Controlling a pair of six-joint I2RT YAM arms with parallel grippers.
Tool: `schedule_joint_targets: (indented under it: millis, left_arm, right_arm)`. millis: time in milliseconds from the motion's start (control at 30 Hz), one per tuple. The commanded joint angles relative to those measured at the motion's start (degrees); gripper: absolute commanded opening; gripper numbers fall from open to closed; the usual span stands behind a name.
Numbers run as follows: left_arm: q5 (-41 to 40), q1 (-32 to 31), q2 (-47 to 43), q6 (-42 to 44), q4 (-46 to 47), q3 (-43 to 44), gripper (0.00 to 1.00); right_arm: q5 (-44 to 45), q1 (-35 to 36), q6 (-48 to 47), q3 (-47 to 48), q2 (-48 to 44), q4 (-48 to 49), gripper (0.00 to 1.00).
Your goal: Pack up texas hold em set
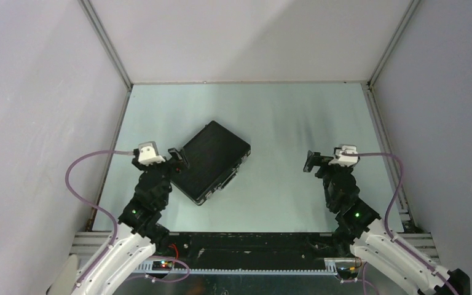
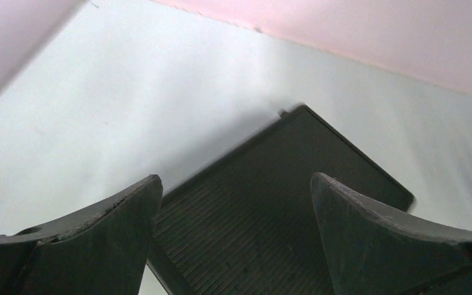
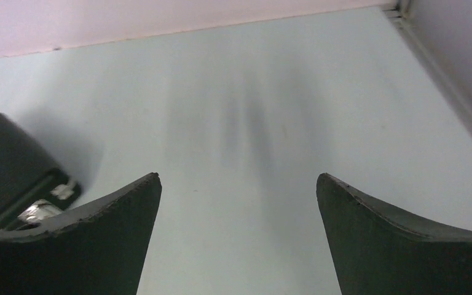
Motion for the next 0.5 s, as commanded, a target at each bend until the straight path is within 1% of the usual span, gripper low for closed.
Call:
schedule_joint_targets:
  millis: [0,33,67,133,167,233,267,367,400,467]
  left_arm:
    - [-16.29,-0.21,1.88,9.95,15.26,-3.06,0.98]
    - [-17.94,-0.14,2.82,11.01,18.59,-3.71,0.98]
    - [-19.59,-0.11,4.43,14.08,20.43,-4.92,0.98]
    - [-20.39,0.26,6.81,17.96,25.92,-6.94,0.98]
    - [-20.47,0.93,7.48,20.7,29.88,-7.63,0.98]
    - [-18.5,3.49,9.57,22.75,35.4,-9.95,0.98]
    - [-16.41,4.65,10.76,22.59,36.61,-11.19,0.98]
    - [-9.18,11.7,12.97,18.81,39.83,-12.85,0.98]
    - [-7.79,12.97,14.46,17.94,41.76,-13.18,0.98]
    - [-4.21,16.68,17.76,17.08,45.84,-14.27,0.98]
  right_arm:
    - [-1.89,-6.57,-5.93,-2.87,-2.16,7.46,1.0]
    - [-3.15,-9.53,-6.04,-3.81,-1.58,8.01,0.98]
    - [-4.51,-10.99,-6.88,-4.21,-1.01,9.64,0.96]
    - [-4.45,-14.71,-7.36,-4.82,1.43,11.72,0.94]
    - [-4.65,-16.91,-7.23,-4.8,3.03,12.39,0.95]
    - [-8.9,-19.35,-8.17,-5.33,5.01,13.96,0.95]
    - [-12.01,-19.81,-9.66,-5.81,5.71,16.84,0.96]
    - [-15.8,-21.72,-15.19,-9.78,11.03,27.97,0.95]
    - [-15.99,-22.48,-15.63,-10.41,12.28,29.74,0.95]
    - [-16.95,-24.44,-15.46,-11.54,18.43,34.41,0.95]
